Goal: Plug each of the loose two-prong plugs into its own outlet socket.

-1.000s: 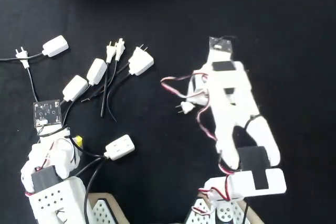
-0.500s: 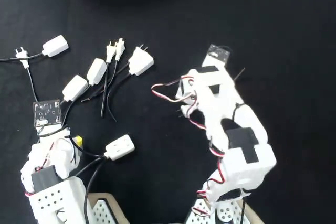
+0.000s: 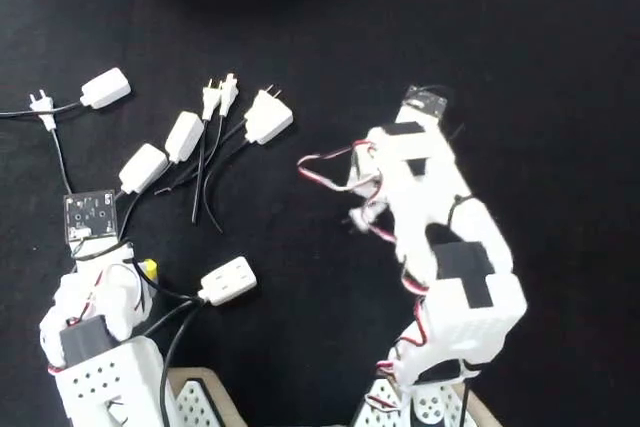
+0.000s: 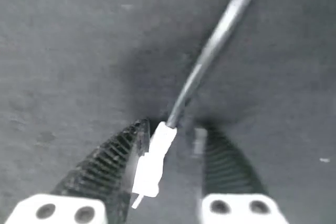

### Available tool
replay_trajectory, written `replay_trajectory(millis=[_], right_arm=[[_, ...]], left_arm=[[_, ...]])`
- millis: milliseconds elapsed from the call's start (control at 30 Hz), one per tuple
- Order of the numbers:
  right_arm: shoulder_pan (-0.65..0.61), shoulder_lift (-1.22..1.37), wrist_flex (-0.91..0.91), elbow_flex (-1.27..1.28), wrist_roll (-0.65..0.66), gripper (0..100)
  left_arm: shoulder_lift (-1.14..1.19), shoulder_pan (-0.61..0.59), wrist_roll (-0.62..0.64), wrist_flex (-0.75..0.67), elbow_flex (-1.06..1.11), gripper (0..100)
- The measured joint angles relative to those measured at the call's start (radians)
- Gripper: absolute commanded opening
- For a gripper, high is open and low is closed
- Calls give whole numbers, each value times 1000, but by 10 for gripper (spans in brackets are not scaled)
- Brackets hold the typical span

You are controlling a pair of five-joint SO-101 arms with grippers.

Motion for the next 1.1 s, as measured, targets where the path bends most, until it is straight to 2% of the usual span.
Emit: replay_trajectory(millis=[133,233,367,567,667,733,933,1000,1100], right_arm=[[31,12,169,-106,44,12],[38,14,269,-163,129,11],[38,14,290,-209,245,11],[55,15,290,-256,542,15],[74,15,276,-258,611,15],[72,15,275,-258,664,47],[84,15,275,-259,713,281],[95,15,305,-259,713,290],[107,15,384,-284,721,250]], left_arm=[[0,0,0,0,0,234],[0,0,0,0,0,234],[0,0,0,0,0,234],[0,0,0,0,0,234],[0,0,0,0,0,234],[0,0,0,0,0,234],[0,0,0,0,0,234],[0,0,0,0,0,234],[0,0,0,0,0,234]])
